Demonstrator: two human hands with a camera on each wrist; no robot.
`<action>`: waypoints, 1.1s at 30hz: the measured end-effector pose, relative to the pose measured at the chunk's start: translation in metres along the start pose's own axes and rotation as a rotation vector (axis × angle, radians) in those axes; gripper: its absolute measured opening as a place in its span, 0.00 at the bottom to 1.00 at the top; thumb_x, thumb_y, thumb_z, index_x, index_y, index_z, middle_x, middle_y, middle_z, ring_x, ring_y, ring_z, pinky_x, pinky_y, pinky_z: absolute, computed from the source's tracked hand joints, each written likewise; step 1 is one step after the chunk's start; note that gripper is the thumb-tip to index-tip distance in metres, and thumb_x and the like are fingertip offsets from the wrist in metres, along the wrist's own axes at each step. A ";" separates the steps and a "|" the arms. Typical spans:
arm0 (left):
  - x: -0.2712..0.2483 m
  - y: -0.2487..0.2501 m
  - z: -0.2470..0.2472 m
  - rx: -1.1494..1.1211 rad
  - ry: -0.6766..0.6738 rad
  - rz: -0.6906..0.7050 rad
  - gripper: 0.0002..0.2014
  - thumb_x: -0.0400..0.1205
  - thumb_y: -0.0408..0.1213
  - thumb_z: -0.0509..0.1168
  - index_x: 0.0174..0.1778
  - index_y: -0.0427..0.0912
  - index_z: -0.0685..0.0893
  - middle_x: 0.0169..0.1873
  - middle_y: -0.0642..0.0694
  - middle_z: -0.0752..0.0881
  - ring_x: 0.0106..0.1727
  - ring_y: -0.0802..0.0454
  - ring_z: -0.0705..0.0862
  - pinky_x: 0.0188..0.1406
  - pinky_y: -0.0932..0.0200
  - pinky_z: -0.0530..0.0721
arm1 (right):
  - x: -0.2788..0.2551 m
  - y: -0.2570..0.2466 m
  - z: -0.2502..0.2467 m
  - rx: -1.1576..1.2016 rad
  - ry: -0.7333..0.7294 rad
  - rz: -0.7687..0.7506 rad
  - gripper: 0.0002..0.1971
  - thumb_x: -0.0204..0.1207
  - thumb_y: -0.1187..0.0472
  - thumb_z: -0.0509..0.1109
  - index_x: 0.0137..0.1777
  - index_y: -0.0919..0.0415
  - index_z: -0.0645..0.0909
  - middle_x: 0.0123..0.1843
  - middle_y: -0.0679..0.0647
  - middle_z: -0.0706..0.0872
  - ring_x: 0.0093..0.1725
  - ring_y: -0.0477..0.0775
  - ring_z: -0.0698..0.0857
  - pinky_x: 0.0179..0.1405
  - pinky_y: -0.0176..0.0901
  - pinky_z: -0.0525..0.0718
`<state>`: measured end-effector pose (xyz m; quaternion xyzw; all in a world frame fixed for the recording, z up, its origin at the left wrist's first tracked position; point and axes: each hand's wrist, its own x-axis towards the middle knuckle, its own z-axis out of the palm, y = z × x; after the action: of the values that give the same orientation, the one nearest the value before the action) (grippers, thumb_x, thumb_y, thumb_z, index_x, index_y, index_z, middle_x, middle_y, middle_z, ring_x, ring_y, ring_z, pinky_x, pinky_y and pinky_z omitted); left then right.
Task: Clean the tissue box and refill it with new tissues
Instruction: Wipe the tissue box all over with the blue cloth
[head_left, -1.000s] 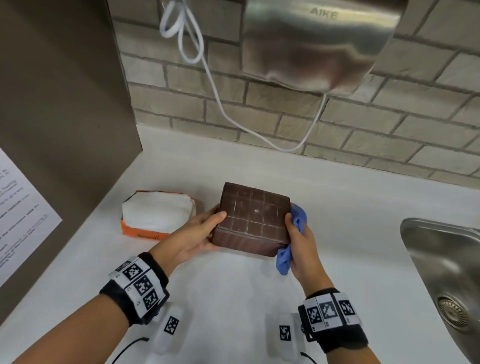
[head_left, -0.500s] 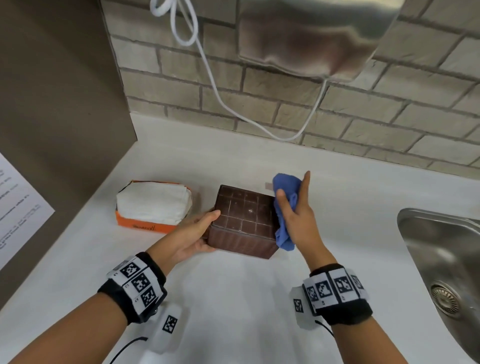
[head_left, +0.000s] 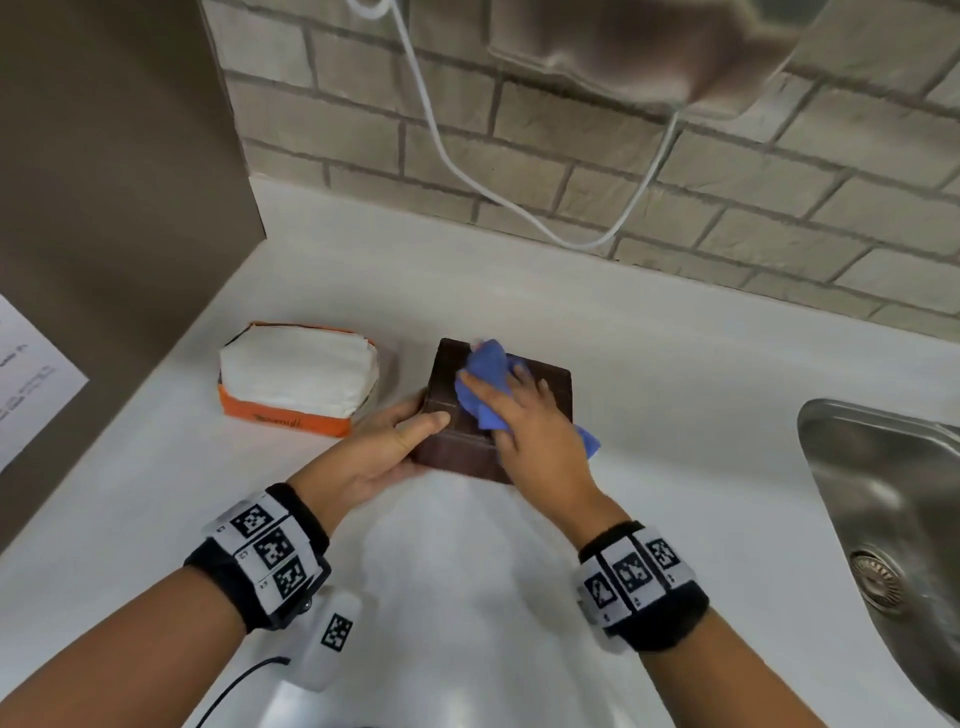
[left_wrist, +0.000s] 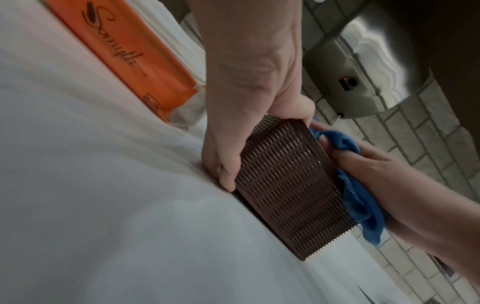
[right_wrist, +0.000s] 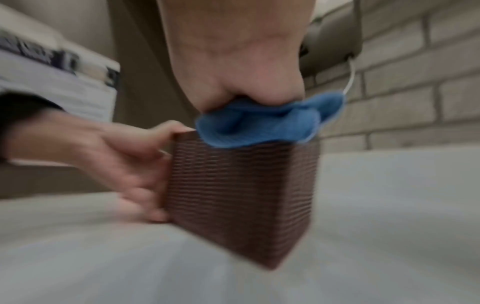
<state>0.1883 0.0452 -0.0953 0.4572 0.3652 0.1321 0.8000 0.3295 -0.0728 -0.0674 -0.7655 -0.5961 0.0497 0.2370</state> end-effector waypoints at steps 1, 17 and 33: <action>0.001 0.000 -0.001 0.016 0.013 -0.005 0.17 0.84 0.36 0.66 0.69 0.51 0.82 0.61 0.44 0.89 0.61 0.47 0.88 0.65 0.45 0.84 | 0.008 0.016 -0.007 0.014 -0.011 0.089 0.30 0.79 0.67 0.58 0.80 0.43 0.66 0.81 0.57 0.69 0.82 0.62 0.62 0.79 0.54 0.64; 0.001 0.000 0.001 -0.015 0.032 -0.019 0.16 0.84 0.34 0.66 0.69 0.43 0.83 0.58 0.43 0.90 0.57 0.50 0.89 0.49 0.58 0.91 | 0.027 0.025 -0.009 0.077 0.118 0.340 0.26 0.83 0.67 0.59 0.78 0.45 0.69 0.78 0.59 0.73 0.81 0.62 0.64 0.75 0.49 0.67; -0.007 0.001 0.008 -0.016 0.057 0.036 0.16 0.84 0.33 0.67 0.68 0.43 0.83 0.51 0.44 0.92 0.48 0.53 0.91 0.48 0.61 0.90 | 0.030 -0.034 0.011 0.225 -0.040 0.013 0.26 0.77 0.72 0.64 0.73 0.51 0.78 0.70 0.56 0.82 0.72 0.55 0.78 0.70 0.39 0.73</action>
<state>0.1893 0.0366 -0.0884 0.4534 0.3784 0.1621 0.7905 0.3035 -0.0356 -0.0563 -0.7367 -0.5865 0.1331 0.3092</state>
